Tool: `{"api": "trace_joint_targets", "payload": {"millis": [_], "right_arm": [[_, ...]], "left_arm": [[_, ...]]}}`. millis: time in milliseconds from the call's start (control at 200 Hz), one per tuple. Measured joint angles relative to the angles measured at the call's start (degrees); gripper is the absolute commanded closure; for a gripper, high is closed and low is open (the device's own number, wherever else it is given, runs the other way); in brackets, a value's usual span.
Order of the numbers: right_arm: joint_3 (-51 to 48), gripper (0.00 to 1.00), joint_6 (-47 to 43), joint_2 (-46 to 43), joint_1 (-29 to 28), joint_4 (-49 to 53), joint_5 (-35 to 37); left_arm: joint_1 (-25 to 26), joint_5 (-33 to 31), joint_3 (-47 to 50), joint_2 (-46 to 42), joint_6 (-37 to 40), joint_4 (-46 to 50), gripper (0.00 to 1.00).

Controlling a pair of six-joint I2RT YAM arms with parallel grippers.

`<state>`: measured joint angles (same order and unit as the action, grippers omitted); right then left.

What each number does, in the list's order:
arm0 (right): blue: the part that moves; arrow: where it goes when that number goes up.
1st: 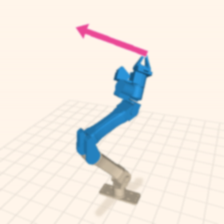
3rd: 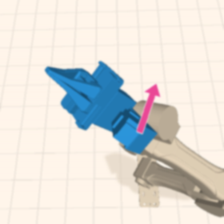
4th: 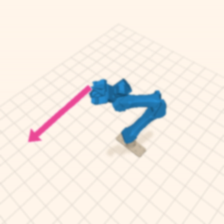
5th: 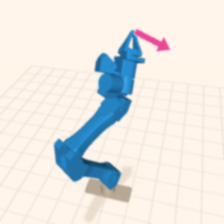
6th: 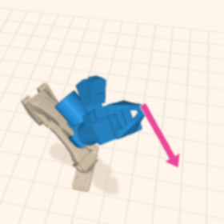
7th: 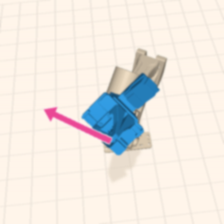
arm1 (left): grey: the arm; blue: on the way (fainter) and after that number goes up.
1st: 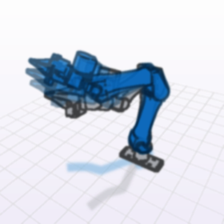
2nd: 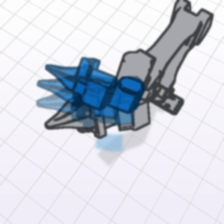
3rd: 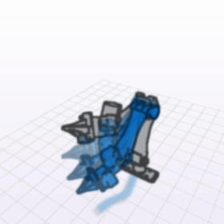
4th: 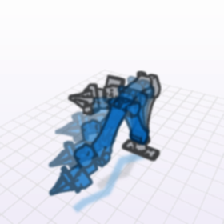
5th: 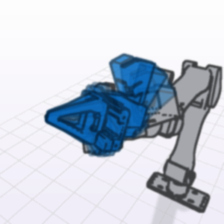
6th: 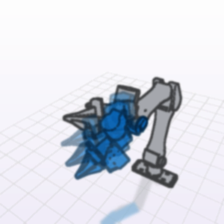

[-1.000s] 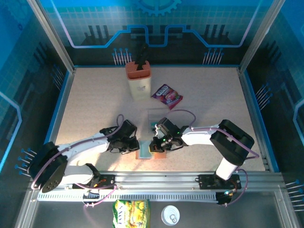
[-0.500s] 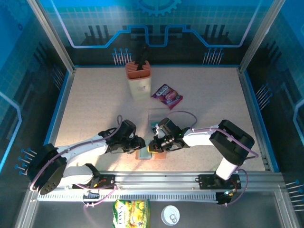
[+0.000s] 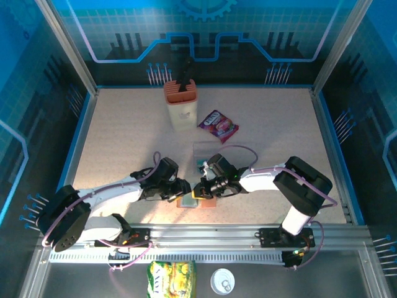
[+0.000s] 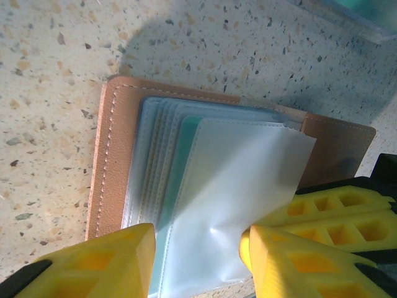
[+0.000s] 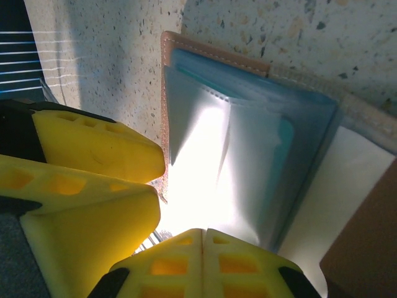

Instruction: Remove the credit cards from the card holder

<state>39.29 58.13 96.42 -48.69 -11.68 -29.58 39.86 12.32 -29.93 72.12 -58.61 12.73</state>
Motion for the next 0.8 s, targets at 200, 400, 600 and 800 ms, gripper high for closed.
{"api": "trace_joint_targets", "payload": {"millis": [200, 400, 600, 800], "right_arm": [[-0.07, 1.0, 0.28, 0.0, 0.0, -0.5, -0.07], [-0.76, 1.0, 0.42, 0.0, 0.0, -1.29, -0.04], [-2.8, 1.0, 0.81, 0.61, 0.76, -4.98, -1.16], [-5.66, 1.0, 2.73, 2.95, 1.9, -12.5, -3.76]], "left_arm": [[-0.02, 0.0, 0.15, -0.37, -0.26, -0.2, 0.62], [-0.33, -0.07, 0.28, -0.92, -1.07, -0.2, 0.62], [-0.63, -0.68, 1.46, -3.56, -1.44, 0.26, 0.62], [-0.76, -0.9, 1.62, -4.31, -1.51, 0.22, 0.57]]}}
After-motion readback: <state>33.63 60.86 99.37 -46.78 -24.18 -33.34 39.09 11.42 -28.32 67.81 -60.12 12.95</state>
